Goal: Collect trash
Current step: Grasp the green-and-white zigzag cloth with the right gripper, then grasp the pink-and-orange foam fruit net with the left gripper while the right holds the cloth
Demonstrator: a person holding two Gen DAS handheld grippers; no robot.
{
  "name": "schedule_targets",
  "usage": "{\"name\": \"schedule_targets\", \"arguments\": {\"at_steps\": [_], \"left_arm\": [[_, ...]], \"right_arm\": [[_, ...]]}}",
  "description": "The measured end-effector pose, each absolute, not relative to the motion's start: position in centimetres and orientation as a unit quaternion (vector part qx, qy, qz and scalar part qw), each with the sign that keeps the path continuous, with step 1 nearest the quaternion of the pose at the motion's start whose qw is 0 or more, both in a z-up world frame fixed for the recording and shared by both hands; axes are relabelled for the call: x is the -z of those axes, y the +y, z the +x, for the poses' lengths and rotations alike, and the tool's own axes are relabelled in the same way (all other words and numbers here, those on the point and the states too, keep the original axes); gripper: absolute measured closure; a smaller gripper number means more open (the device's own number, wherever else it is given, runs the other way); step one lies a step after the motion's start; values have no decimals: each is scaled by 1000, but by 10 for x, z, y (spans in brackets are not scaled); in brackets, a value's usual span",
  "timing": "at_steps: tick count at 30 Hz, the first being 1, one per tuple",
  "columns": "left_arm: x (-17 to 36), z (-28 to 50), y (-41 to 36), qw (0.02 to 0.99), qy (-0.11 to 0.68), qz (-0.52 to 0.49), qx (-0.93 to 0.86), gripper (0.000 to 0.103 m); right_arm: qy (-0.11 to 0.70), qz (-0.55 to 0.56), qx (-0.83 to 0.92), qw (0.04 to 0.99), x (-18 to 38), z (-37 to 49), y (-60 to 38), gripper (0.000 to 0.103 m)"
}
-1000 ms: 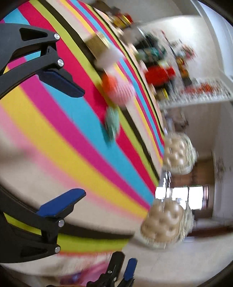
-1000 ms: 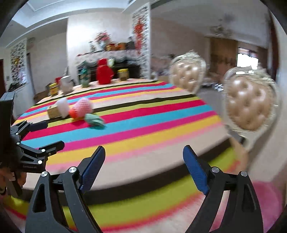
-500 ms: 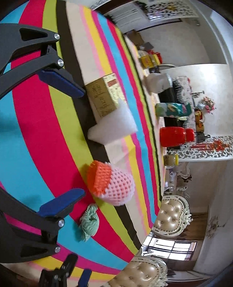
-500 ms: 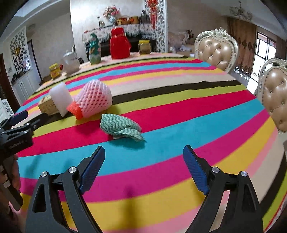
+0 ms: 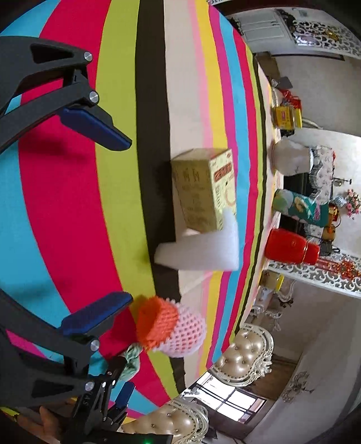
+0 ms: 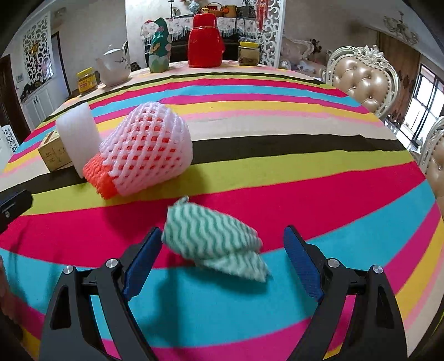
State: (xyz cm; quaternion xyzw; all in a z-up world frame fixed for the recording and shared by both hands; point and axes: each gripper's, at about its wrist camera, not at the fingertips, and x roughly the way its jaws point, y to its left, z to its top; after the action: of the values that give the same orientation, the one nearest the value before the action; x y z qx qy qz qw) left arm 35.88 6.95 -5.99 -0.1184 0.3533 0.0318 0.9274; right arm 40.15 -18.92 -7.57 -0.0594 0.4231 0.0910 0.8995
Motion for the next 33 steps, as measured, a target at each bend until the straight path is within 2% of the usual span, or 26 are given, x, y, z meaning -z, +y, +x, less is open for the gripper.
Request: {"name": "schedule_targets", "arguments": {"at_steps": [2,4,6,8,10,21,33], "left_arm": [[59,358,69,928,351,-119,-30,5],[58,357,69,928,352,-121,-27,5],[58,357,64,928,353,-112,-25,5],[58,356,59,930,352,-99,-24,5],[57,355,55,931,353,-90,-20,5],[59,355,45,933,354,-70,-16,5],[58,352,17,932,360,-40,9,5]], "right_arm": [[428,-63,-91,897,77,406,-186,24],[433,-62,-89,895,78,408,-185,33],[437,-51,-98,893,79,404,-186,34],[435,-53,-98,893,78,400,-187,54],[424,-59,-93,899,74,392,-189,65],[353,22,-57,934,44,319,-230,68],[335,62,-33,940,48,313,-271,67]]}}
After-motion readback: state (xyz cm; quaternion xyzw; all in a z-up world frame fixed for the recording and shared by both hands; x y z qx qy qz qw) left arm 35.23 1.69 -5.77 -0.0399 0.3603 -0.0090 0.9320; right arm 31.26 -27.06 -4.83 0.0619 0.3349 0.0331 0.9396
